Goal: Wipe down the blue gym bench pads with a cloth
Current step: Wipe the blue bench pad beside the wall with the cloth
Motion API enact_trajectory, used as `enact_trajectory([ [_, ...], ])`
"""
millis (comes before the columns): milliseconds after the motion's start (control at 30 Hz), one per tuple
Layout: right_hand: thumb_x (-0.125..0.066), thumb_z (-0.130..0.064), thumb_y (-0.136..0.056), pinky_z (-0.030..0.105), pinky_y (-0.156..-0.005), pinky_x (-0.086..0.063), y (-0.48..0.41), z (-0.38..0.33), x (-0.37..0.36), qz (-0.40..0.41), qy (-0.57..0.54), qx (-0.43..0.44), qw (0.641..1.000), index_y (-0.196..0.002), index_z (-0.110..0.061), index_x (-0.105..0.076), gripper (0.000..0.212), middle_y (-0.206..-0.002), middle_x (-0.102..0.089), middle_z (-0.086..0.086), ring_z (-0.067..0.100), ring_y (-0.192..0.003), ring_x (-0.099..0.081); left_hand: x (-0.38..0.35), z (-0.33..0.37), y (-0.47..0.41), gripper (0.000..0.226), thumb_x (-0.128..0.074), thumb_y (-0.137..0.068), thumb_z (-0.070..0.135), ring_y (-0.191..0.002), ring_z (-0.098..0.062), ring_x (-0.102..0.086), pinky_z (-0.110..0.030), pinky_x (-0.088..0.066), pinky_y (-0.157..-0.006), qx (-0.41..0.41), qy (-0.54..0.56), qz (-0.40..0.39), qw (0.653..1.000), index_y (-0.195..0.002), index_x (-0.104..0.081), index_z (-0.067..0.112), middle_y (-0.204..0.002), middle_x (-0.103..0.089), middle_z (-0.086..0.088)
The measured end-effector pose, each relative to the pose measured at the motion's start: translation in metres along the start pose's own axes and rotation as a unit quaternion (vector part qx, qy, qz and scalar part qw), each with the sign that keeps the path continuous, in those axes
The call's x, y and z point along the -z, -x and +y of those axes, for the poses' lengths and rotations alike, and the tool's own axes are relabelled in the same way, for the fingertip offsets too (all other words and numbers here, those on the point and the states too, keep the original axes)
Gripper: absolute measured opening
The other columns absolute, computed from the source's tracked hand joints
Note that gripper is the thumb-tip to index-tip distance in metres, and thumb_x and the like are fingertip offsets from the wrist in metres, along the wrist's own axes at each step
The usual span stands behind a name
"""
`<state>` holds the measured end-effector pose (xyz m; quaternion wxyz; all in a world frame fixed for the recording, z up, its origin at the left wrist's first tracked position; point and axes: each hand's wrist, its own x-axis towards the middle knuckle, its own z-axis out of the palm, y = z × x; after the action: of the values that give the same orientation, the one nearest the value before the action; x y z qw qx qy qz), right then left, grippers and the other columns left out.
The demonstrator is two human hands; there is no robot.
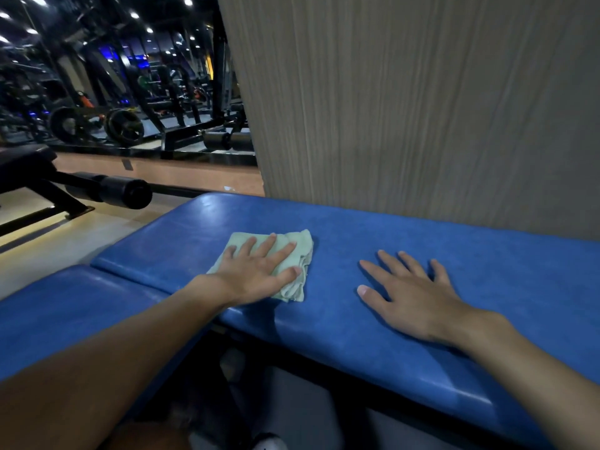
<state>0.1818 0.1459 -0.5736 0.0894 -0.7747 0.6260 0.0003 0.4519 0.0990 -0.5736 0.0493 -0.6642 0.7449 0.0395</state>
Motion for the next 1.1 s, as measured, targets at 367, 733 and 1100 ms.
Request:
enact_trajectory([
  [367,-0.007,-0.058,-0.100,0.055,-0.118,0.003,0.066,0.089,0.010,0.020,-0.023,-0.098,0.995,-0.151,-0.051,-0.016,0.053,-0.163,-0.002,-0.021,0.013,-0.152,0.001,-0.001,0.124,0.016,0.064,-0.014,-0.093,0.074,-0.153,-0.027,0.010,-0.056,0.004,-0.119,-0.105,-0.001,0.001,0.995,-0.151,0.007,0.055,-0.166,0.012,0.009],
  [733,-0.031,-0.043,-0.103,0.047,-0.120,-0.013,0.064,0.059,0.022,0.170,-0.092,-0.074,0.978,-0.140,-0.024,-0.048,0.045,-0.146,-0.047,-0.003,0.015,-0.141,-0.032,0.020,0.123,0.018,0.059,-0.018,-0.097,0.065,-0.153,-0.022,-0.004,-0.058,-0.007,-0.119,-0.168,0.019,0.066,0.983,-0.154,-0.013,0.048,-0.167,-0.007,0.007],
  [1100,-0.012,-0.067,-0.095,0.056,-0.115,0.017,0.004,-0.008,-0.006,0.020,0.016,0.003,1.000,-0.154,-0.049,-0.005,0.062,-0.166,0.006,-0.007,0.022,-0.151,0.014,0.008,0.073,0.016,0.053,-0.019,-0.101,0.055,-0.151,-0.018,-0.011,-0.054,-0.016,-0.118,-0.119,0.012,0.033,0.992,-0.154,-0.016,0.046,-0.165,-0.014,0.010],
])
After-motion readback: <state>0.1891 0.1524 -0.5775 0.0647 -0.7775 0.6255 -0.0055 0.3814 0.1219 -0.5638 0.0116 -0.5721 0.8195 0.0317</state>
